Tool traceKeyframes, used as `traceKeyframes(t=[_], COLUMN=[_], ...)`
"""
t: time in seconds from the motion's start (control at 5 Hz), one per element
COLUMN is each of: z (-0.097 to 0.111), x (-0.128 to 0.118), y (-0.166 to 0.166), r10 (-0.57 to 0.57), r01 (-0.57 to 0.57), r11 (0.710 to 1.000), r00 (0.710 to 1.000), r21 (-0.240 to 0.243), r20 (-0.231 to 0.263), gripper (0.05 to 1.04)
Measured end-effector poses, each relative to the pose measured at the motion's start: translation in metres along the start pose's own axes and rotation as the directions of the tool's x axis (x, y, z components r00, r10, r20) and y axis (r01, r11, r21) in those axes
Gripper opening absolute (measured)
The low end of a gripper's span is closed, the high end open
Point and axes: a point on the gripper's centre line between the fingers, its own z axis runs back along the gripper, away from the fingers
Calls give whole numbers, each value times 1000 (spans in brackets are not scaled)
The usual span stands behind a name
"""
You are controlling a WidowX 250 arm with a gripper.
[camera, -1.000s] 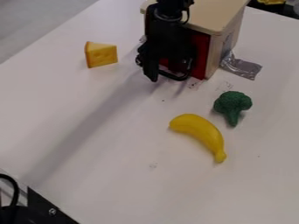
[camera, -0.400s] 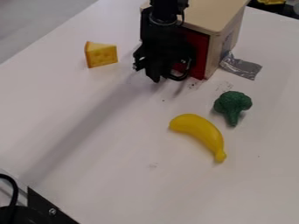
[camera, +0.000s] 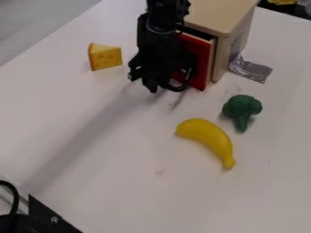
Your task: Open the drawer
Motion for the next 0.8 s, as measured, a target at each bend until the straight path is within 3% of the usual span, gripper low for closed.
traceKeyframes(t=[0.8], z=[1], x=[-15], y=[26], r10=[-11], r01=[11], r11=[1000], r00=[1000], r21=[-13], r20=[18], gripper=[228])
